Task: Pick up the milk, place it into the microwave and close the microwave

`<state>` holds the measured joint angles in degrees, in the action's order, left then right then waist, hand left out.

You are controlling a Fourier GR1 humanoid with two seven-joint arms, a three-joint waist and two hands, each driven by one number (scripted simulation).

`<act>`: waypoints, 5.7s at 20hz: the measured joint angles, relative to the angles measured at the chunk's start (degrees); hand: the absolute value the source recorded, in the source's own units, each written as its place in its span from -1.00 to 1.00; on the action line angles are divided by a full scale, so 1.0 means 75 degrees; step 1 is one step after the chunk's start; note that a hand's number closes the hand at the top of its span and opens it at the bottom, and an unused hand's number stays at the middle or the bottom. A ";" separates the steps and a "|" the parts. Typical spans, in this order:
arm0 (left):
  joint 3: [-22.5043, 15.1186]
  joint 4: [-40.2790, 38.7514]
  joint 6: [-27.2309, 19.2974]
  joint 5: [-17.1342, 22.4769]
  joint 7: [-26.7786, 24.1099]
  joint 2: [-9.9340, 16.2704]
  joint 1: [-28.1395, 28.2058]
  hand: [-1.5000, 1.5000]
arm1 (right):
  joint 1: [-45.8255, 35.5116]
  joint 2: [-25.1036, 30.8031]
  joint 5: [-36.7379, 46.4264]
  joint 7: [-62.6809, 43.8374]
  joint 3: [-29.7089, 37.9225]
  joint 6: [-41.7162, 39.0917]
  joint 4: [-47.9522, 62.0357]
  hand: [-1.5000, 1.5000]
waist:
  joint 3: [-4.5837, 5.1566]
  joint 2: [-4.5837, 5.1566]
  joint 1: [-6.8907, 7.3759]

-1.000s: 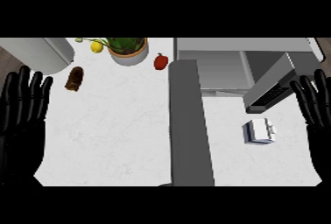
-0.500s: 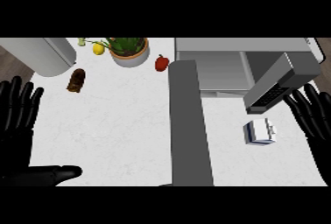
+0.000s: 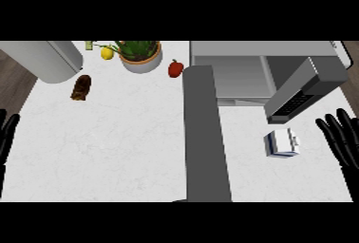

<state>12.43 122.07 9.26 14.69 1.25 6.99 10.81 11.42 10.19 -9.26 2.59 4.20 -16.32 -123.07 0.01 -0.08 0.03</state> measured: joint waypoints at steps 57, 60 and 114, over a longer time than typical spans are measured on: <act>0.2267 0.0889 0.2483 0.1804 0.0433 -0.0551 0.1423 -1.00 | -0.4228 0.1179 0.2687 0.7476 0.1749 0.1003 1.3595 1.00 | 0.0033 -0.0009 0.0121; 0.2257 0.1101 0.2475 0.1868 0.0513 -0.0623 0.1495 -1.00 | -0.4299 0.1221 0.2713 0.7625 0.1730 0.1037 1.3807 1.00 | 0.0041 -0.0010 0.0134; 0.3235 -0.0087 0.3093 0.2247 0.0502 -0.0220 0.0923 -1.00 | -0.7647 -0.0794 0.3879 0.3833 0.0680 0.4771 1.2043 1.00 | -0.0007 0.0108 0.0296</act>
<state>36.69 121.42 32.46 31.54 5.01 5.34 17.73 -45.93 4.24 19.83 31.34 9.30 19.47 -32.75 -0.04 0.73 2.25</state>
